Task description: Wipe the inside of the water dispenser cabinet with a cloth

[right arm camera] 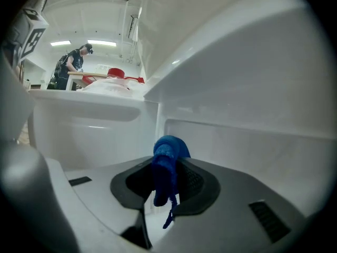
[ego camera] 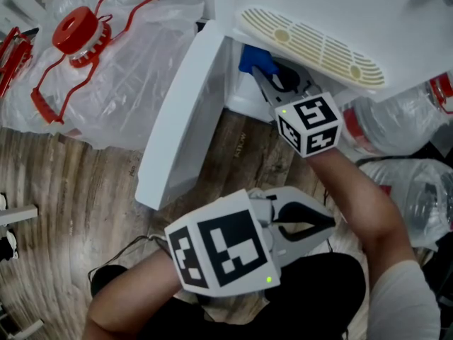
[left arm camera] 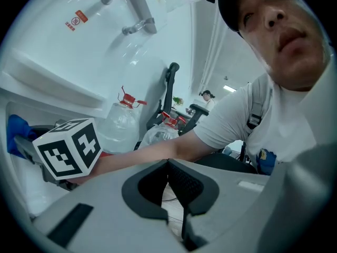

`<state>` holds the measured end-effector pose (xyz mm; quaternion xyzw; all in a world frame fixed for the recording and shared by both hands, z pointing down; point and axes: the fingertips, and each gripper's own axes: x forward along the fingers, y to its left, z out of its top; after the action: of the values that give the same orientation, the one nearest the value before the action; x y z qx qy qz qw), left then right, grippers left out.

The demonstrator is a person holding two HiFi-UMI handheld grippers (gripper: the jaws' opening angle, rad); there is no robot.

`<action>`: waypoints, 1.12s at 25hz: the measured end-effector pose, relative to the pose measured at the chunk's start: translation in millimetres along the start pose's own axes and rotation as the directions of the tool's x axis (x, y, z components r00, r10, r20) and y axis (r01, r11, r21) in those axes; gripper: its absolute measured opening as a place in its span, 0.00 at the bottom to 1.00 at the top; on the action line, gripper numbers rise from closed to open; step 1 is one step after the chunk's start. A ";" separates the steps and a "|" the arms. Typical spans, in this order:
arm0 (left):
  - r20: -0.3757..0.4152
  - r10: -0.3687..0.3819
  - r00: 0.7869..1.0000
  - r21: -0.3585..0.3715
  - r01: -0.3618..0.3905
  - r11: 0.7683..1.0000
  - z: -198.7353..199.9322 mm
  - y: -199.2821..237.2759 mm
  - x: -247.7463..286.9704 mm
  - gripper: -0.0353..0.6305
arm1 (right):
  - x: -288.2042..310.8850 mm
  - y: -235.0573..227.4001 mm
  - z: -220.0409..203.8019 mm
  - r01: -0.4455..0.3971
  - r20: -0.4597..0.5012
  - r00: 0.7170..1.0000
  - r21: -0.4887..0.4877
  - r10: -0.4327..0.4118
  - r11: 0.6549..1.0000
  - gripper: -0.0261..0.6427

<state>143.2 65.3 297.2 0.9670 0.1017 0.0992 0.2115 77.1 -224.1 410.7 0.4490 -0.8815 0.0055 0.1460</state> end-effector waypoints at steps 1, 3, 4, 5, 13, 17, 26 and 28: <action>0.000 0.001 1.000 0.001 -0.001 1.000 -0.2 -0.2 -0.7 0.06 | -1.8 -3.0 -2.0 0.010 -0.003 1.000 0.006 -0.010 1.000 0.17; 0.000 0.001 1.000 0.005 -0.001 1.000 0.0 -1.0 -1.7 0.06 | -3.6 -12.3 -10.2 0.038 -0.019 0.999 0.022 -0.037 0.999 0.17; 0.000 0.001 1.000 0.006 -0.001 1.000 0.2 -1.5 -1.9 0.06 | -3.6 -17.5 -15.7 0.053 -0.030 0.998 0.029 -0.052 0.998 0.17; -0.001 0.001 1.000 0.006 -0.001 1.000 0.1 -2.0 -1.9 0.06 | -3.3 -22.7 -21.6 0.067 -0.043 0.997 0.031 -0.065 0.997 0.17; -0.012 0.006 1.000 0.002 -0.006 1.000 -3.5 -3.3 -1.3 0.06 | 23.4 -51.9 -75.9 0.135 -0.189 0.971 -0.066 -0.145 0.989 0.17; -0.015 0.021 1.000 0.003 -0.021 1.000 -3.0 1.2 -4.6 0.06 | 49.6 -55.4 -100.7 0.127 -0.259 0.953 -0.130 -0.157 0.983 0.17; -0.015 0.041 0.999 -0.016 -0.041 0.999 -3.6 7.3 -6.9 0.06 | 94.1 -83.9 -153.5 0.128 -0.422 0.880 -0.233 -0.219 0.964 0.17; -0.013 0.040 0.999 -0.020 -0.040 0.999 -3.9 7.2 -6.3 0.06 | 98.3 -86.3 -167.2 0.112 -0.467 0.860 -0.224 -0.207 0.968 0.17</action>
<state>137.4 58.8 302.8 0.9660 0.0827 0.1106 0.2186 133.2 -329.8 586.1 0.4889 -0.7724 0.0222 0.4048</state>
